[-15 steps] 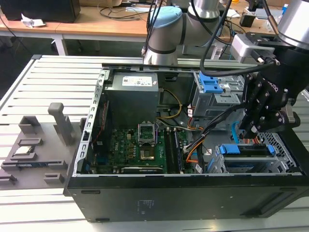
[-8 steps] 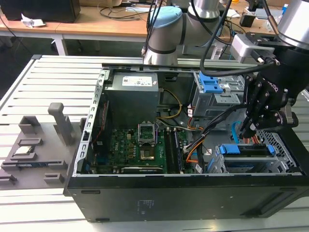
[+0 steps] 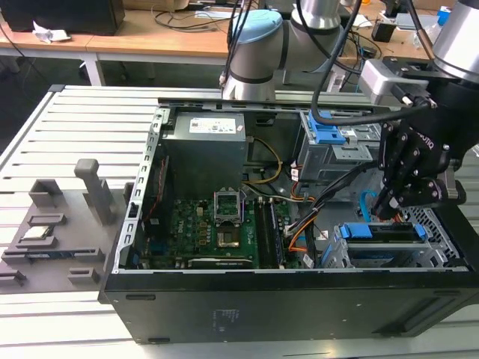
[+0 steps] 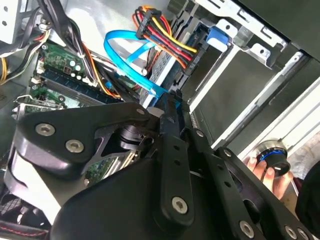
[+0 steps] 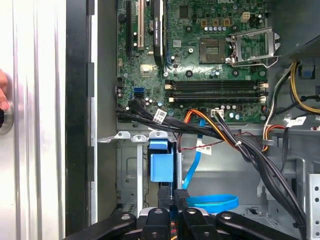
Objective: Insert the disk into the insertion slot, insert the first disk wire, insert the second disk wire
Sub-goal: 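Insert the second disk wire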
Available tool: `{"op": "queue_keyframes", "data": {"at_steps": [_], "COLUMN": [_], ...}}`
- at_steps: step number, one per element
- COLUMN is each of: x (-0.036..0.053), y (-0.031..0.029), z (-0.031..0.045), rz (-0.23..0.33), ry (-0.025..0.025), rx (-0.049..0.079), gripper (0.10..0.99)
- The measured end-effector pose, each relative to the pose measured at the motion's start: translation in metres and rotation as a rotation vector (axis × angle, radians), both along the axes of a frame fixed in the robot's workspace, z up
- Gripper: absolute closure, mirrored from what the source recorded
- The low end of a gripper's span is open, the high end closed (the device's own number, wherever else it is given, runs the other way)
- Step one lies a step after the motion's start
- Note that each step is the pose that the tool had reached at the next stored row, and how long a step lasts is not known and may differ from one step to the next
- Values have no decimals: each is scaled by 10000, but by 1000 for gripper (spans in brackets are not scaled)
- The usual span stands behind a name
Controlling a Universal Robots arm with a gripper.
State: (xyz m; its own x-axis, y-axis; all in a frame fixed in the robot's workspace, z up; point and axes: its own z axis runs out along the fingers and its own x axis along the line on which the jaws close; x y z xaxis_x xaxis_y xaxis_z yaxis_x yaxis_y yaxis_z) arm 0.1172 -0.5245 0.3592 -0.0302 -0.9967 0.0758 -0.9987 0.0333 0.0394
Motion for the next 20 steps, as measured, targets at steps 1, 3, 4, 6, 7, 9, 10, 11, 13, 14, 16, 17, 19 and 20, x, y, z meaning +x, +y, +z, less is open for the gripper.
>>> {"op": "queue_keyframes", "data": {"at_steps": [1, 3, 4, 6, 7, 9, 10, 11, 13, 14, 16, 17, 19, 20], "x": [16, 50, 60, 76, 79, 79, 80, 81, 87, 91, 94, 95, 95, 95], "y": [0, 0, 0, 0, 0, 0, 0, 0, 0, 0, 0, 0, 0, -1], "z": [-26, -51, -57, -73, -87, -117, -128, -139, -151, -155, -177, -192, -212, -213], "rz": [-1, 0, -1, -1, -1, -3, -1, -1, 1, -1, -1, -1, -1, -1], "ry": [0, 0, 1, 1, 1, 1, 1, 1, 0, 1, 1, 1, 1, 1], "rx": [-15, -25, -27, -26, -26, -27, -27, -27, -30, -29, -26, -30, -44, -45], "gripper": [925, 925, 925, 925, 925, 925, 925, 925, 925, 925, 925, 925, 925, 925]}}
